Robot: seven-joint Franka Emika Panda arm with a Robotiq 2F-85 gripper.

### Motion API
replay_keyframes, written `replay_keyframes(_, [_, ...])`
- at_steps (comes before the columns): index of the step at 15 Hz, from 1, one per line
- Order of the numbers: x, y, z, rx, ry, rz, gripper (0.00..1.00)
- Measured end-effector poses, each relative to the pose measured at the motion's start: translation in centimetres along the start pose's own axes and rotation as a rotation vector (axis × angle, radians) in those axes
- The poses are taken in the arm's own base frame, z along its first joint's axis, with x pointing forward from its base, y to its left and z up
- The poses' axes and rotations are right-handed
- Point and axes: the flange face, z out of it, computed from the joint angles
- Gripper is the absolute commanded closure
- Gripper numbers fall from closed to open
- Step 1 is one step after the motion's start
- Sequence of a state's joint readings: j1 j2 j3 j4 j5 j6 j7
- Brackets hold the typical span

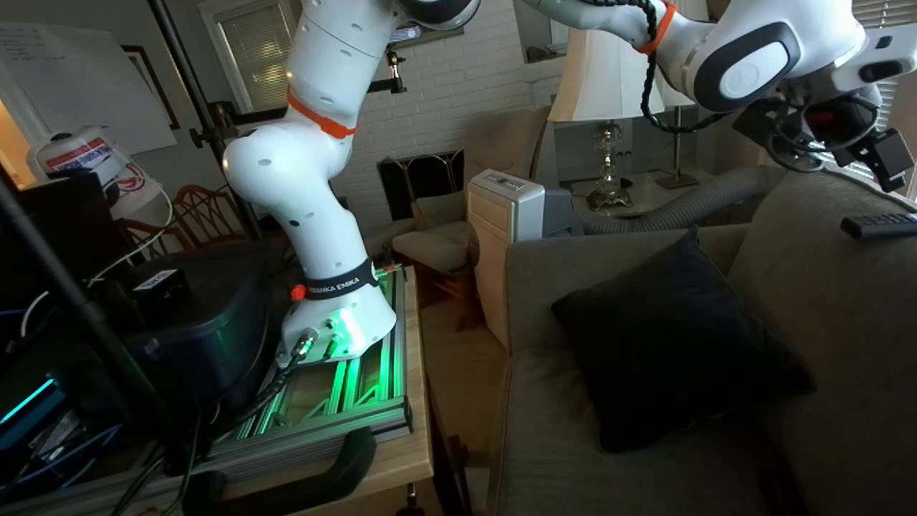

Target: Move the remote and place it on the black cushion

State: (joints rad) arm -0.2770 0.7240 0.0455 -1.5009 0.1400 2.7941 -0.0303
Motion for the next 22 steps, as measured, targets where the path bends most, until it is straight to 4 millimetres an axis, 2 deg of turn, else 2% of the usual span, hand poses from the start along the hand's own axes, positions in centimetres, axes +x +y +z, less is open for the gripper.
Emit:
replay_keyframes(3, [0.4, 0.6, 2.3, -0.002, 0.009, -0.036, 0.00])
replay_keyframes(7, [0.7, 0.3, 4.6, -0.035, 0.023, -0.080, 0.00])
replay_keyframes(15, [2.0, -2.0, 6.7, -0.186, 0.092, -0.109, 0.00])
replay_keyframes(22, [1.2, -4.5, 8.2, -0.261, 0.100, 0.004, 0.00])
